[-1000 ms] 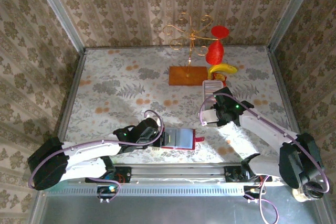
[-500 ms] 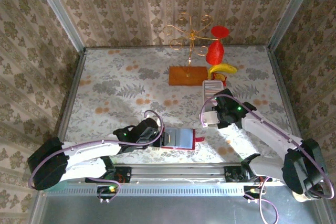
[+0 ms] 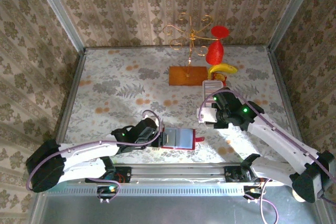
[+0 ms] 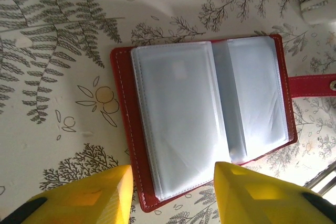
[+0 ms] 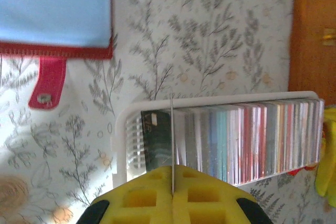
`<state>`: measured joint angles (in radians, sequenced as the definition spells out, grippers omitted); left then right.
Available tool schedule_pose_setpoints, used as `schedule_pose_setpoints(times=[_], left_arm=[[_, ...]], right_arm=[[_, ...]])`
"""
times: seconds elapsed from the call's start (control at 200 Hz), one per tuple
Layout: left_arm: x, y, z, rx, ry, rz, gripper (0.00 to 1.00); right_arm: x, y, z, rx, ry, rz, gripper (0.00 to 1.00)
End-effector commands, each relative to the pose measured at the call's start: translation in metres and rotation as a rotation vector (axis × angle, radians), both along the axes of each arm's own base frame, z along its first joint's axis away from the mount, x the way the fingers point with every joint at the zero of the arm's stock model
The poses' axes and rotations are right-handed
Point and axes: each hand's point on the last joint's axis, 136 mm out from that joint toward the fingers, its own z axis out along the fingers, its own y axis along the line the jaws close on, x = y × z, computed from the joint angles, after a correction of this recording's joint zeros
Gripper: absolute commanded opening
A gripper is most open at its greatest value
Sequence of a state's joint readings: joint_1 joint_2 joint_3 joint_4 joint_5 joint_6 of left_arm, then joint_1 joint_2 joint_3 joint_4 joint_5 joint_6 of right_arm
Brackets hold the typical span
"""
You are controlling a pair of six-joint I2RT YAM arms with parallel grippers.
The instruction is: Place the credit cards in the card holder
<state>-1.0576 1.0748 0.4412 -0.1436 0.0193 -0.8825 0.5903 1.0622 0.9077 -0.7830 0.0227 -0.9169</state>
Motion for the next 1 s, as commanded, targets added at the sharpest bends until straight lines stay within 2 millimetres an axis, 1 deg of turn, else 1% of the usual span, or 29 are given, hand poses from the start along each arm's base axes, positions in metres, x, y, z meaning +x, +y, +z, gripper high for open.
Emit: schedule_pose_setpoints(times=[0.0,0.1,0.15,0.165,0.235,0.325,0.405,0.465,0.545,0.565,0.625,0.72,0.815,0.915,0.995], left_arm=[[0.008,0.002,0.012,0.002,-0.03,0.02,0.45],[0.01,0.005,0.012,0.014,-0.033,0.029,0.45],[0.011,0.006,0.013,0.015,-0.039,0.037,0.44],[0.012,0.007,0.013,0.015,-0.04,0.041,0.44],[0.014,0.01,0.015,0.014,-0.05,0.059,0.44],[0.017,0.015,0.017,0.013,-0.062,0.082,0.44],[0.018,0.017,0.018,0.013,-0.061,0.092,0.45],[0.018,0.017,0.017,0.017,-0.057,0.096,0.44],[0.019,0.017,0.016,0.022,-0.055,0.098,0.45],[0.02,0.017,0.016,0.022,-0.055,0.097,0.45],[0.02,0.016,0.016,0.027,-0.056,0.094,0.46],[0.023,0.013,0.017,0.036,-0.066,0.08,0.49],[0.025,0.013,0.017,0.045,-0.065,0.082,0.52],[0.025,0.008,0.015,0.033,-0.052,0.073,0.57],[0.026,0.007,0.014,0.043,-0.045,0.073,0.59]], right_arm=[[-0.003,0.012,0.019,0.185,0.043,-0.219,0.0],[-0.001,0.024,0.035,0.348,0.071,-0.368,0.0],[0.002,0.026,0.042,0.44,0.09,-0.476,0.0],[0.002,0.026,0.044,0.455,0.09,-0.495,0.0],[0.007,0.022,0.051,0.579,0.13,-0.696,0.0],[0.003,0.014,0.053,0.668,0.198,-0.899,0.0],[-0.007,0.015,0.047,0.768,0.292,-1.014,0.0],[-0.014,0.018,0.038,0.869,0.378,-1.092,0.0],[-0.022,0.03,0.029,1.033,0.516,-1.159,0.0],[-0.021,0.037,0.032,1.087,0.548,-1.143,0.0],[-0.025,0.046,0.023,1.17,0.645,-1.164,0.0],[-0.03,0.053,0.003,1.195,0.711,-1.205,0.0],[-0.032,0.066,-0.013,1.201,0.757,-1.209,0.0],[-0.035,0.081,-0.024,1.197,0.8,-1.19,0.0],[-0.036,0.088,-0.029,1.167,0.803,-1.189,0.0]])
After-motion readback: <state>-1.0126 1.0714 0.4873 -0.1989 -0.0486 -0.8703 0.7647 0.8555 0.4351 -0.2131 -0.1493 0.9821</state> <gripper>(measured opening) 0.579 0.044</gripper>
